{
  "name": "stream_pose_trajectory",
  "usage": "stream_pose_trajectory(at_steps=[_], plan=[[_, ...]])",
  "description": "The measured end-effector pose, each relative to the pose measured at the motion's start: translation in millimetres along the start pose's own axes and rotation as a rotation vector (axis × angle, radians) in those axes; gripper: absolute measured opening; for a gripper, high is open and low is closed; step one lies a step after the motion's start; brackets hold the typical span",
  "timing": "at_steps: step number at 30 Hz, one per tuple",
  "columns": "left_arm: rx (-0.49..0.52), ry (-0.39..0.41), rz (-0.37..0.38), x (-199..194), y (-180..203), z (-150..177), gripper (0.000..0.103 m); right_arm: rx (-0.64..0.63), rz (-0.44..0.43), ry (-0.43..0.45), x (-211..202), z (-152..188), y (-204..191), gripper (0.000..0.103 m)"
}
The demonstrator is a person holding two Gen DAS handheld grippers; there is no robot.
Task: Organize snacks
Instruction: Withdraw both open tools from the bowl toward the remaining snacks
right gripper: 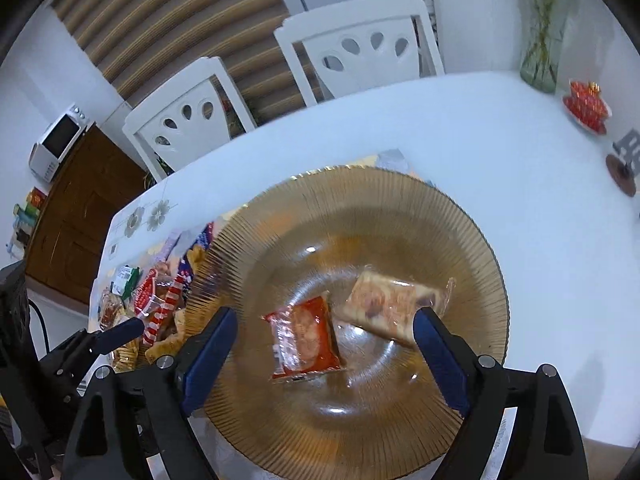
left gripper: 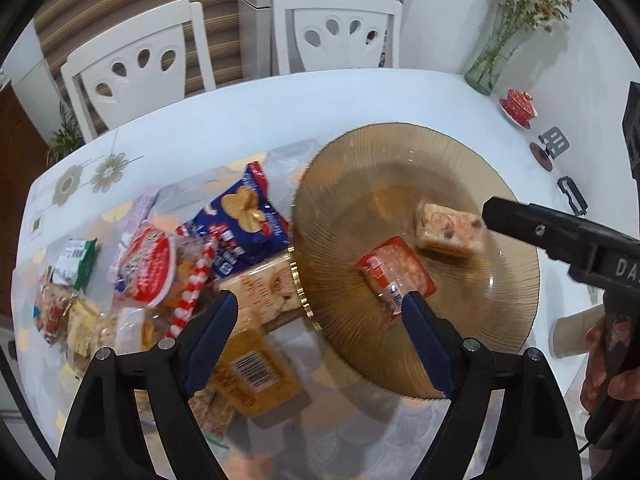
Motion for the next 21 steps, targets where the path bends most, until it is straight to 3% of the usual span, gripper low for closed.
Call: stream_pose_trajectory(at_steps=[6,11,16,21], plan=[[-0.031,0.037,-0.024,-21.8,-32.9,4.1,0.083,-0.056,-0.012,0.063,-13.7,-8.1,-45.6,0.089],[-0.09,0.059,-0.066,-40.3,-81.9,13.7,0.083,-0.134,-0.044,0.107,-16.9,-4.9,-101.0,0.092],[-0.175,0.063,-0.109,-53.0,-141.5,37.3,0.083,-0.204,-0.098,0.111,-7.9,18.2,-150.5,0.093],[-0.252,0.028,-0.154,-51.9,-193.9,73.9,0.083,-0.248,-0.129,0.077,12.0,53.7,-175.7,0.093]])
Point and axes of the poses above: each gripper's, at about its wrist camera, not at the fingertips, and x roughly the way its jaws point, y to its right, z to its underside, the point moved 6 cm from there along x, roughly the way its jaws point, and after that the axes turned 3 degrees about x, right-handed, at the moved point
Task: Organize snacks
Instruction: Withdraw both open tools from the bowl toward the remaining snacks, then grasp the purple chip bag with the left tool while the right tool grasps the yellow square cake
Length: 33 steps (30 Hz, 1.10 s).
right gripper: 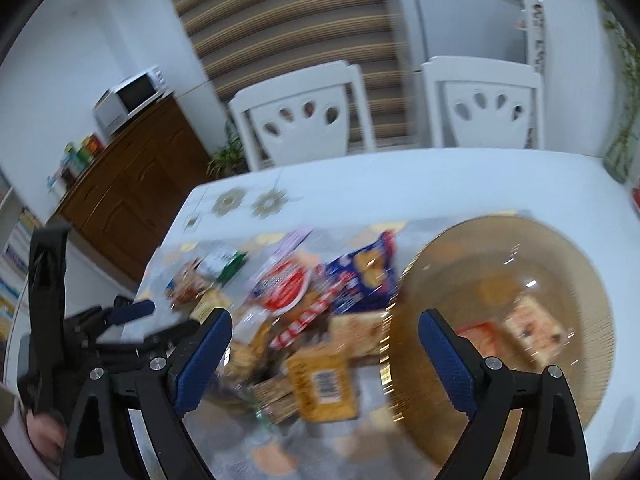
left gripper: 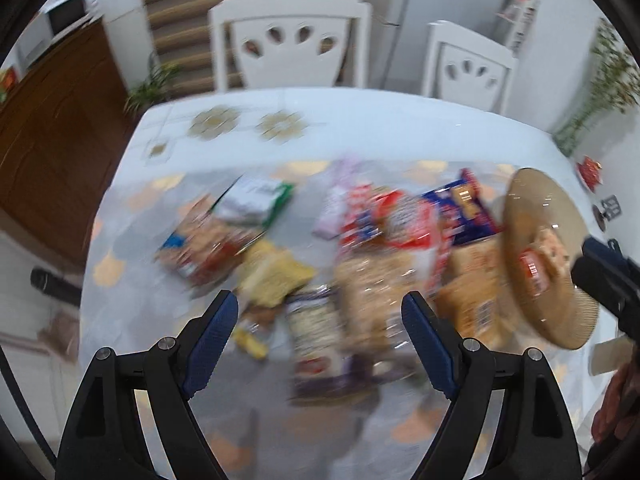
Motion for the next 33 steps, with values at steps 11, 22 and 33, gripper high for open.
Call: stream_pose_trajectory(at_steps=[11,22,33], plan=[[-0.065,-0.085,0.084,34.6,-18.8,56.8,0.083,0.132,-0.037,-0.123,50.2,75.4,-3.5,0.093],[-0.052,-0.114,0.193,59.0,17.9,64.9,0.084,0.267,0.007,-0.112,74.3,87.9,28.8,0.093],[-0.136,-0.08,0.205,86.4,14.1,59.7,0.099,0.274,0.025,-0.124,106.1,86.5,39.7,0.102]])
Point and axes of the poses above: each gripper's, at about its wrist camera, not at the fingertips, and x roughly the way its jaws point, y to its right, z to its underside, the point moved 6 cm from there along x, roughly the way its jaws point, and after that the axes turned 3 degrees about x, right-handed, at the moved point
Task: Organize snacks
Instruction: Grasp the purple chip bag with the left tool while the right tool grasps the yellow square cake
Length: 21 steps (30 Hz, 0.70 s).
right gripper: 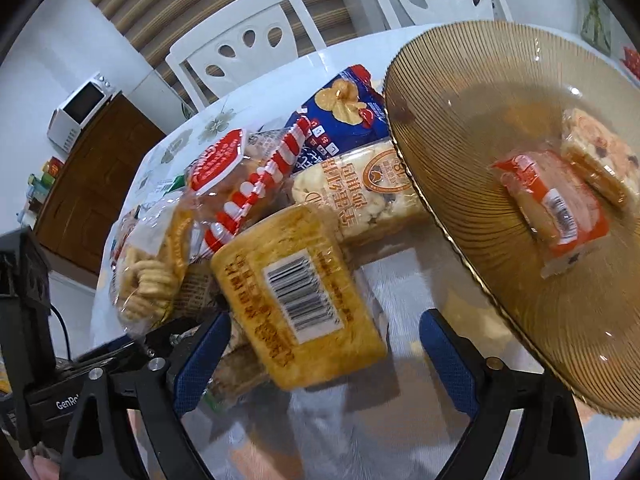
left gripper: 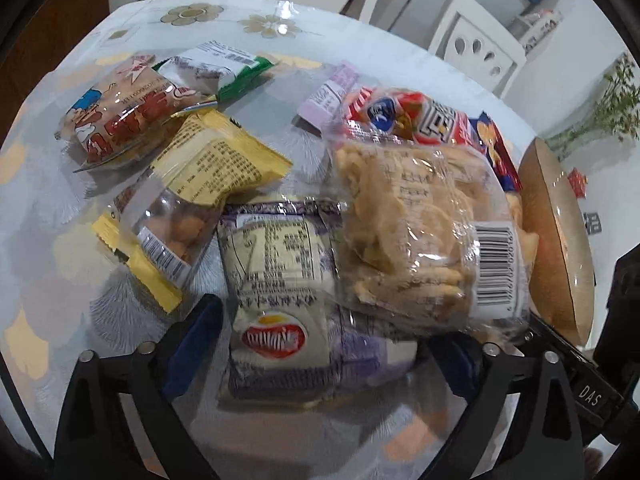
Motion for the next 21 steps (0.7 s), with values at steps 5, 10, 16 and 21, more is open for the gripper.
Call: stream_pose_trajectory(at_steps=[5,10,16,21], plan=[[0.068,0.05,-0.052,4.6,5.7,-2.5,0.102,0.003,-0.018,0.041,4.6,-3.0,4.0,0.103],[0.082,0.071,-0.045,4.5,4.4,-4.2,0.103,-0.008,-0.021,0.05,6.8,-4.9,3.4,0.103],[0.098,0.098,-0.048,3.5,3.6,-2.3,0.103,-0.027,-0.016,0.029,7.0,-2.6,2.8,0.103],[0.104,0.088,-0.048,3.5,4.9,-1.5,0.103,-0.045,-0.004,-0.011,8.4,-3.3,0.5,0.103]])
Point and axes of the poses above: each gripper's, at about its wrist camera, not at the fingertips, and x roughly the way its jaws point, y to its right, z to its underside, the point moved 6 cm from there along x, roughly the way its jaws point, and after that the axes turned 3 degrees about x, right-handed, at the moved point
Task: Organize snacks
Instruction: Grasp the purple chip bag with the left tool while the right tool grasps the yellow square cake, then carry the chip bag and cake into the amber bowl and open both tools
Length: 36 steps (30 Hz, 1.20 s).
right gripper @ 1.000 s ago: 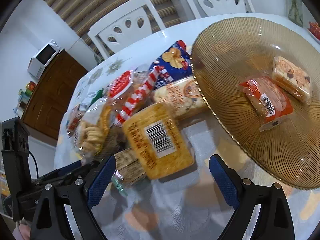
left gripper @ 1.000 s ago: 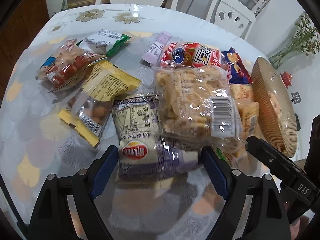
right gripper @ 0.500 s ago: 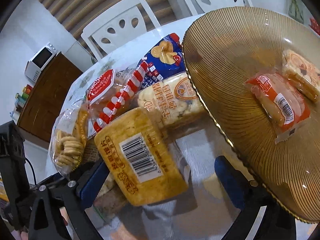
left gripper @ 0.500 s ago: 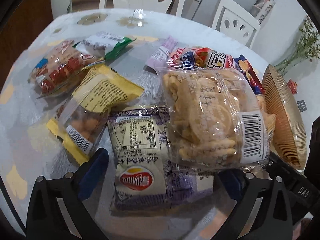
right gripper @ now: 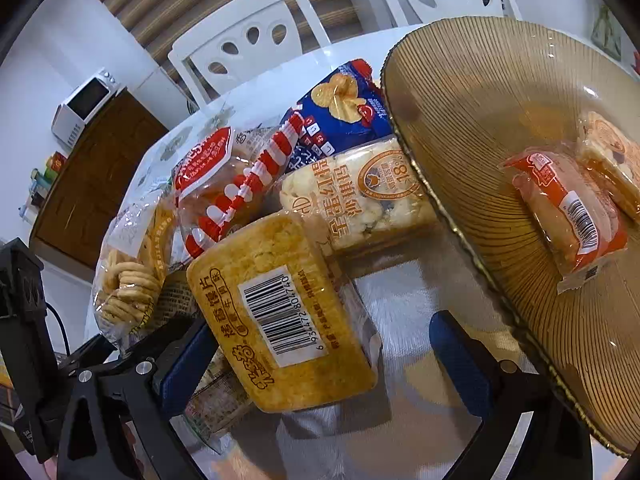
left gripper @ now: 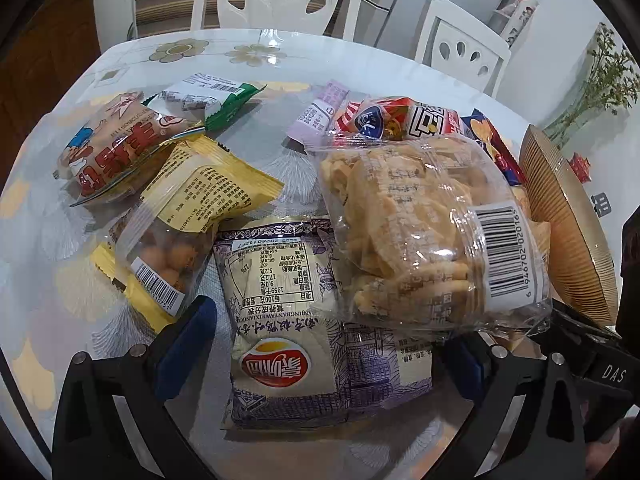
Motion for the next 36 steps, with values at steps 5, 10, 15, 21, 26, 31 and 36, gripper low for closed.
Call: stream_pose_trajectory(at_steps=[5,10,15,21,26,31,36], plan=[[-0.005,-0.015,-0.006,0.5,1.7,0.0,0.103,0.003,0.004,-0.018,-0.2,1.8,-2.0,0.103],[-0.008,-0.041,-0.012,-0.3,2.1,1.1,0.102,0.004,0.001,-0.033,-0.5,1.8,-2.6,0.103],[-0.019,-0.059,-0.025,-3.5,1.8,4.5,0.097,-0.009,-0.004,-0.038,-4.9,2.9,-3.8,0.078],[0.055,-0.051,0.001,-16.1,12.1,7.8,0.066,-0.04,-0.034,-0.065,-7.0,8.3,-16.0,0.067],[0.029,-0.056,0.006,-27.4,8.5,15.8,0.064,-0.044,-0.08,-0.066,-14.5,10.1,-23.4,0.067],[0.017,-0.042,-0.011,-41.5,7.2,28.5,0.064,-0.046,-0.116,-0.059,-23.5,9.9,-27.7,0.063],[-0.036,-0.007,-0.021,-65.3,-3.3,37.4,0.064,-0.054,-0.162,-0.044,-37.6,7.8,-33.5,0.06]])
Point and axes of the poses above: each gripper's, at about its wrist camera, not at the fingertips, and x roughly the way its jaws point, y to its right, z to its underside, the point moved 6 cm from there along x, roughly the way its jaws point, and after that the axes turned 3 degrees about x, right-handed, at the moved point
